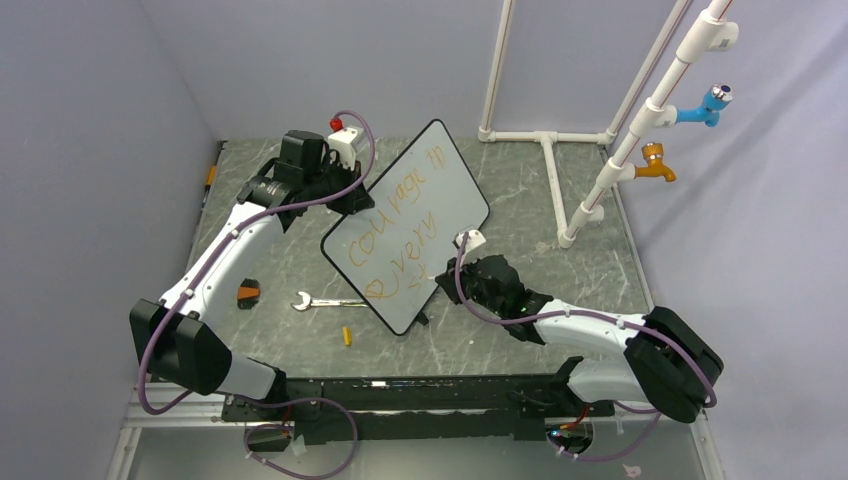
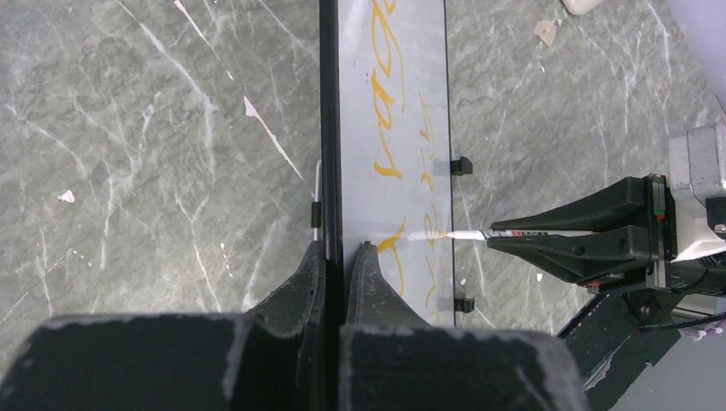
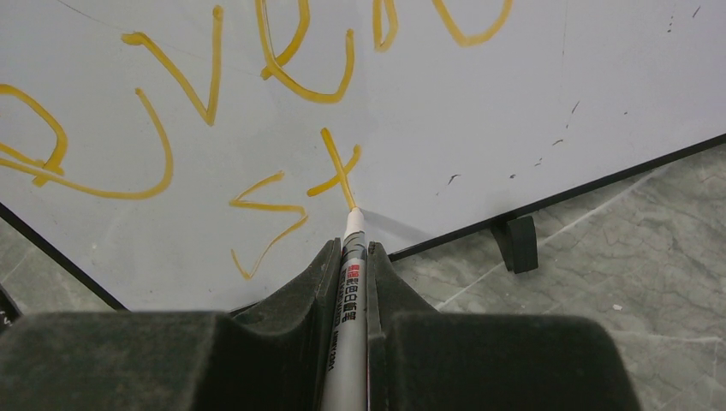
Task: Write a sentence on the whiteboard
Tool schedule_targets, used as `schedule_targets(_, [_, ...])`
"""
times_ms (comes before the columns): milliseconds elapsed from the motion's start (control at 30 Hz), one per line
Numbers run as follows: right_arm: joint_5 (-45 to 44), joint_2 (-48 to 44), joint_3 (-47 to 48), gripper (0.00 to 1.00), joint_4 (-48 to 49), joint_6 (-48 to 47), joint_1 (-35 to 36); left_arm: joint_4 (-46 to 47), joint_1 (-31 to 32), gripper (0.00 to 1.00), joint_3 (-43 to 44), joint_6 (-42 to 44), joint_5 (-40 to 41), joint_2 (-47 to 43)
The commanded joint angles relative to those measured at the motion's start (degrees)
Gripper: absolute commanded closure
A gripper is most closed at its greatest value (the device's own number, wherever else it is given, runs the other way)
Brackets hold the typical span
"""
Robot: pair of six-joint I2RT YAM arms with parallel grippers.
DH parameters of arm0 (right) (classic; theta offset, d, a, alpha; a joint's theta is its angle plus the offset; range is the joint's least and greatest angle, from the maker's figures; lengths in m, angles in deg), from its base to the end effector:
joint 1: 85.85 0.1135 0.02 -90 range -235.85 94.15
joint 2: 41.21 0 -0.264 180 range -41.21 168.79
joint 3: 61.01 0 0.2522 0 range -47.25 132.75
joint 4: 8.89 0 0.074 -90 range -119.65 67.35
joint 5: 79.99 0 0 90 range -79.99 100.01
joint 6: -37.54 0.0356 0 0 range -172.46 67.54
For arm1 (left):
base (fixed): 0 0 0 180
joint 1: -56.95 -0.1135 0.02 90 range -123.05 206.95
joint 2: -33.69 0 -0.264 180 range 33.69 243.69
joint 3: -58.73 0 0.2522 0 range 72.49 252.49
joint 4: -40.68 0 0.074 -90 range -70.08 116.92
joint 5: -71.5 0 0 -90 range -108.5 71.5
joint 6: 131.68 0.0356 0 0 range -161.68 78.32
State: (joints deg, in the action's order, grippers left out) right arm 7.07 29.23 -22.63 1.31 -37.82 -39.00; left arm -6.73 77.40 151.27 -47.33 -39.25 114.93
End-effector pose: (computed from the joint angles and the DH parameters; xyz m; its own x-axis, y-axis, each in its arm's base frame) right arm 0.1703 0.1790 0.1876 -0.4223 -0.0814 -0.9028 -0.6091 0.7631 0.2161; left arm 0.2896 -0.1215 0.3606 -0.6081 0.1285 -0.7834 0.5377 0.7927 -0.2873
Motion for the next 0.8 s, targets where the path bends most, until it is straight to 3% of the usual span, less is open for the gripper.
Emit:
schedule_targets(0, [-1.08,-0.04,-0.45,1.0,-0.42,0.75,0.09,-4.67,-0.33,1.0,-0.23,8.2,11.88,1.39])
schedule_targets(567, [-4.32,2.66,8.08,1.0,-3.97,-3.84,0.0,-4.74,-0.33,1.0,-0.3,8.26,11.96,1.43])
schedule_targets(767, [-4.54,-0.73,8.46,1.0,-6.69,-4.18,0.03,-4.85,-0.32,1.0,-0.12,8.29,12.11,1.41])
